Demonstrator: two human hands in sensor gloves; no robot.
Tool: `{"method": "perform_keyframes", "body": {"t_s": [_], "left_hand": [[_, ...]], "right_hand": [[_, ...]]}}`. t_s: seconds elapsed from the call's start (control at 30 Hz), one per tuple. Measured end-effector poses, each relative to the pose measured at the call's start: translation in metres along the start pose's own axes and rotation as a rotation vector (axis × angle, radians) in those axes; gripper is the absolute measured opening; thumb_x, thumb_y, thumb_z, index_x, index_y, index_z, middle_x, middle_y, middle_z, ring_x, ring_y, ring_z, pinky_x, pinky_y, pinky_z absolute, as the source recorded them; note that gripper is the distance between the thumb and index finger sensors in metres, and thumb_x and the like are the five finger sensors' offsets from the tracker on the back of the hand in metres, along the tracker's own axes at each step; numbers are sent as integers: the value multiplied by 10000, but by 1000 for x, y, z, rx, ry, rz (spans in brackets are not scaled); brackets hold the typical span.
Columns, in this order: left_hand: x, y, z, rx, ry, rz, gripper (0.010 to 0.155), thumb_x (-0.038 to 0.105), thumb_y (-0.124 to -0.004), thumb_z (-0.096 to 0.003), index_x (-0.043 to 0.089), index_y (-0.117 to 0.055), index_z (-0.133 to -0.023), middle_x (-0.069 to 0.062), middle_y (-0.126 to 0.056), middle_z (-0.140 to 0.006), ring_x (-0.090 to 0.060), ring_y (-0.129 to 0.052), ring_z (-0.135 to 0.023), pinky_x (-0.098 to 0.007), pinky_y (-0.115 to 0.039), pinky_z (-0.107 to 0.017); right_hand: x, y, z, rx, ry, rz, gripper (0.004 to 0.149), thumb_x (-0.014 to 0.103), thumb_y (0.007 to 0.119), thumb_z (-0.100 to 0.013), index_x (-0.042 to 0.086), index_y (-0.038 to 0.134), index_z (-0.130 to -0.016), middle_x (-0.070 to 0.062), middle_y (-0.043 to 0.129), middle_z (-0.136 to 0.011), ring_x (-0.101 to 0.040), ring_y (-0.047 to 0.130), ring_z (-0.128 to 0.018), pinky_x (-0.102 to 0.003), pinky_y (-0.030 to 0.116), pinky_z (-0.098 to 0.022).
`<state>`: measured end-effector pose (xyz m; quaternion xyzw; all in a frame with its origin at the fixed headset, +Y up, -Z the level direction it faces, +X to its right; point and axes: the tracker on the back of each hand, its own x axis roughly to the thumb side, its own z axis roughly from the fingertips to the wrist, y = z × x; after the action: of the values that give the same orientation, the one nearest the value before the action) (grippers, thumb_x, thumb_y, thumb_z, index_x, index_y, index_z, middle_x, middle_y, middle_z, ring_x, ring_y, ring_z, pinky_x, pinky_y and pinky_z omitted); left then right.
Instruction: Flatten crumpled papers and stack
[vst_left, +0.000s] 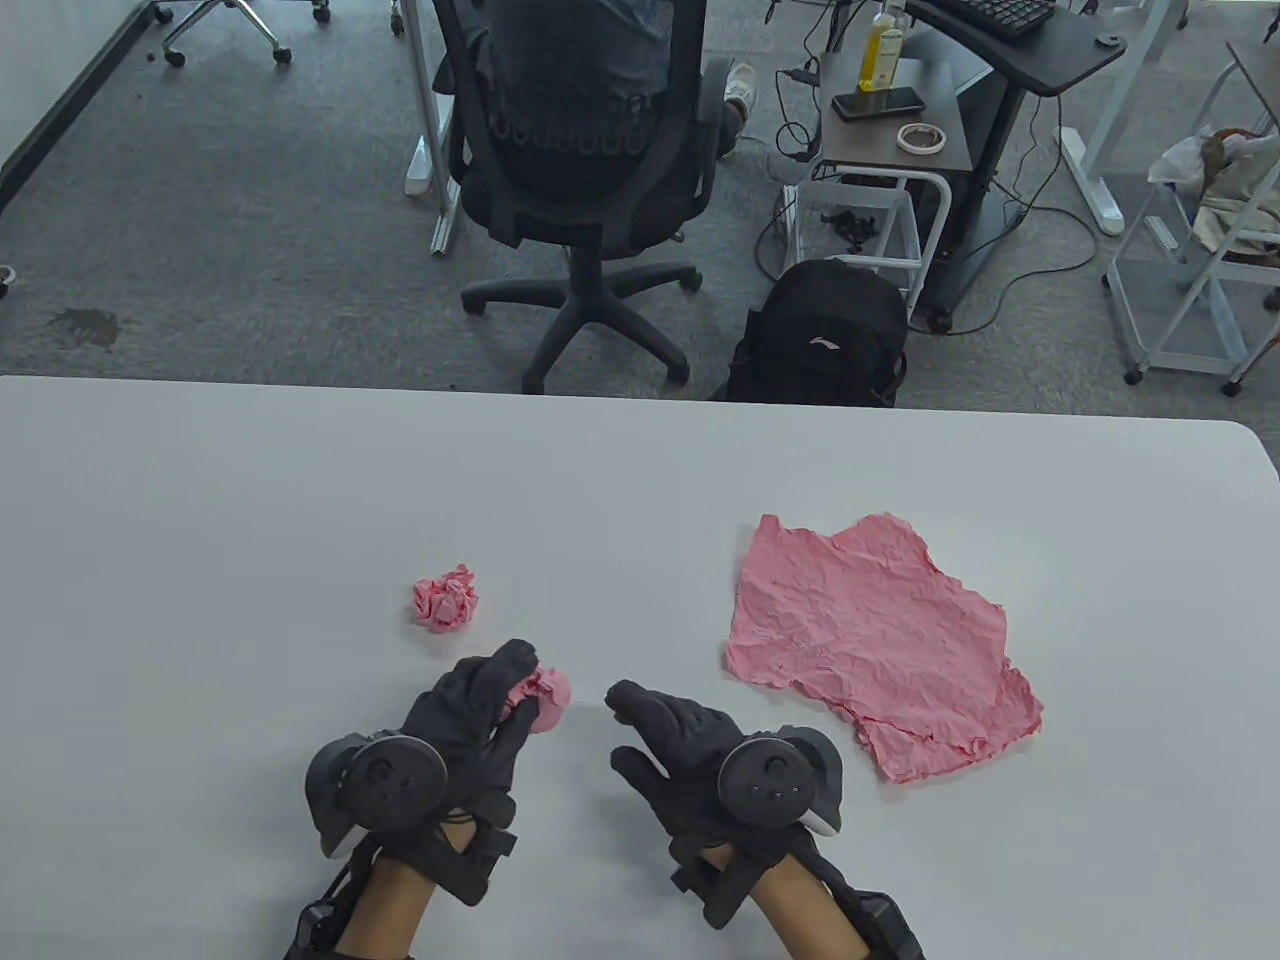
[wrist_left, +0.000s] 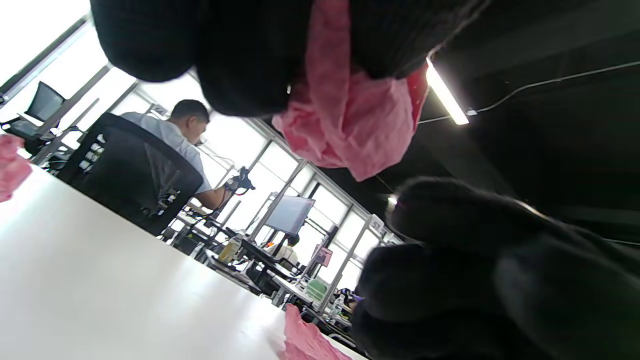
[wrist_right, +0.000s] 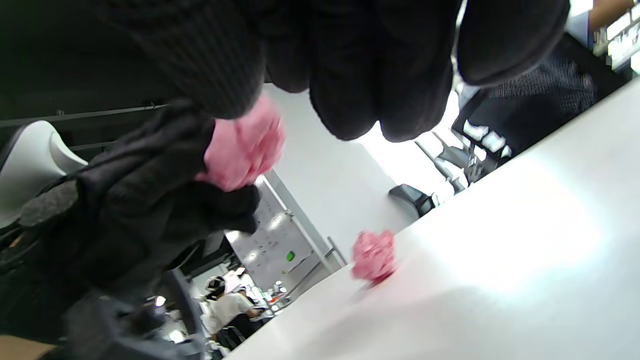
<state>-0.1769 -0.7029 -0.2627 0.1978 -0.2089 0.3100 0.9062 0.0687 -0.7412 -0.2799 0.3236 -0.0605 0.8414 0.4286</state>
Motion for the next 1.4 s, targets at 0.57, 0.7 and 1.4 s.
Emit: {"method": "perform_keyframes", "body": {"t_s": [0.57,0.7,1.4], "left_hand": [[1,-27,-1,-209,-44,361,726,516,-812,-491,272,-475,-1086,-56,-588,-1076,-297,-864,-882,-503,-747,-636],[-3,-37,0,-311,-45,453,776,577,-783,-497,273,-463,-1135,-72,-612,-1081,-334,-855,-889,-535,-725,-644],[-13,-42,0,-292,39,632,504,501,-683,-551,196,-756,-945,-17,-906,-801,-241,-1042,-599,-481,-829,-521]], "right_hand": [[-9,3,7,-66,22,-427,639,408,855,-473,190,577,-1006,-228,758,-938,-491,813,-760,-625,664,-528],[-1,0,6,2,-44,-351,709,372,891,-465,220,519,-1048,-252,707,-950,-495,784,-779,-634,642,-544],[4,-11,14,-312,-62,-264,605,389,817,-489,180,608,-1017,-150,848,-836,-419,893,-677,-573,726,-492]]}}
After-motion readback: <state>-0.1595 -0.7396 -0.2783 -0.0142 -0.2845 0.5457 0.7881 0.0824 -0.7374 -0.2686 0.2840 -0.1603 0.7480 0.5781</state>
